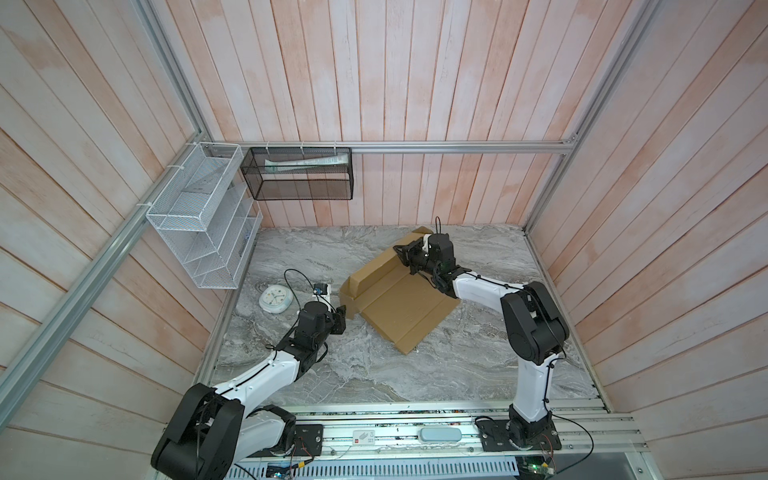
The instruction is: Fold the paper box
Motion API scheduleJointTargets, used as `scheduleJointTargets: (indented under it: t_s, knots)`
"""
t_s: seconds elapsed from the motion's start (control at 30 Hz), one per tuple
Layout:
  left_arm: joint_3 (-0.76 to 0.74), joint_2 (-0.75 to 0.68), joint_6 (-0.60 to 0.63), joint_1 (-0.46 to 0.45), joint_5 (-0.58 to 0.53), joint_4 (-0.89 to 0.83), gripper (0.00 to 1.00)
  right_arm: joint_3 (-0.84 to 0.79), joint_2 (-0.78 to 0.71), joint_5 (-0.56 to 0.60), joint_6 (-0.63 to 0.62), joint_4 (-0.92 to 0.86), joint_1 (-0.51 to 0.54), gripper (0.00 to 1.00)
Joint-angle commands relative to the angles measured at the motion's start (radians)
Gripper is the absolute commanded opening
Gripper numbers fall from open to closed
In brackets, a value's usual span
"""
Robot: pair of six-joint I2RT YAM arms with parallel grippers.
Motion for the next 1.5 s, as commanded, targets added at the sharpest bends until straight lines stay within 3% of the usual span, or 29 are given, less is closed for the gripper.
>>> scheduleJointTargets:
  t_s: [0.0, 0.27, 0.63, 1.47]
  knots:
    - [0.039, 0.038, 0.029, 0.007, 0.041, 0.048, 0.57, 0.007, 0.025, -0.012, -0.009, -0.002, -0.004, 0.00]
    - [0.061, 0.116, 0.020, 0.008, 0.089, 0.087, 0.50, 0.023, 0.033, -0.014, -0.009, -0.008, -0.004, 0.00]
    - [0.049, 0.113, 0.024, 0.007, 0.124, 0.117, 0.41, 0.048, 0.049, -0.012, -0.011, -0.019, 0.000, 0.00]
    - [0.095, 0.206, 0.057, 0.003, 0.148, 0.190, 0.45, 0.079, 0.060, -0.012, -0.014, -0.041, 0.008, 0.00]
